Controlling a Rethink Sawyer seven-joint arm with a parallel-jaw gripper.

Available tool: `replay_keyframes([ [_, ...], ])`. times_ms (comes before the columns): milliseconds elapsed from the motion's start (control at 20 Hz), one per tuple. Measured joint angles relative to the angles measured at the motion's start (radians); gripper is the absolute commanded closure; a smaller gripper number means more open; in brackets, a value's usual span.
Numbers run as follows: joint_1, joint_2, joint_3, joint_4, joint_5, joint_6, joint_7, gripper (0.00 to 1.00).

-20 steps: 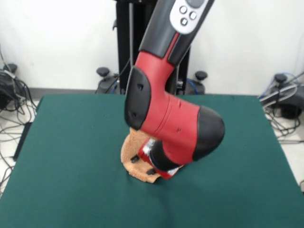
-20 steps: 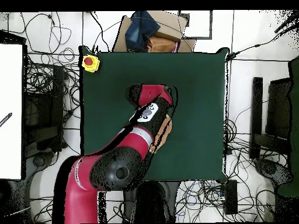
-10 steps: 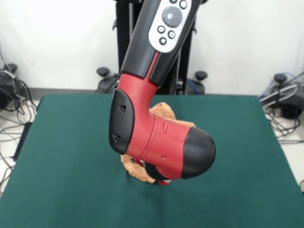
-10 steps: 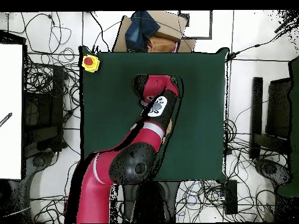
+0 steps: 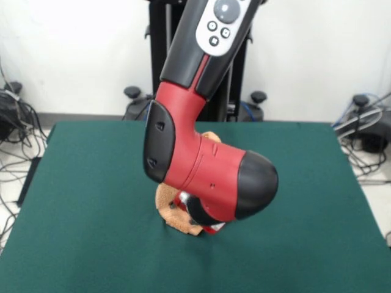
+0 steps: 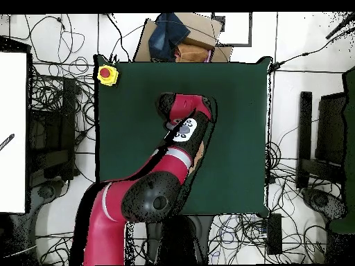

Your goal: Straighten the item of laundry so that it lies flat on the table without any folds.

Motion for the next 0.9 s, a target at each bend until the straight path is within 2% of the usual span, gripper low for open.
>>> replay_keyframes([
  [250, 0.022, -0.061, 0.046, 0.128, 0.000, -0.134, 0.000, 0.00],
  [500, 0.047, -0.093, 0.061, 0.201, 0.000, -0.216, 0.000, 0.00],
  [900, 0.092, -0.100, 0.051, 0.231, 0.000, -0.254, 0.000, 0.00],
])
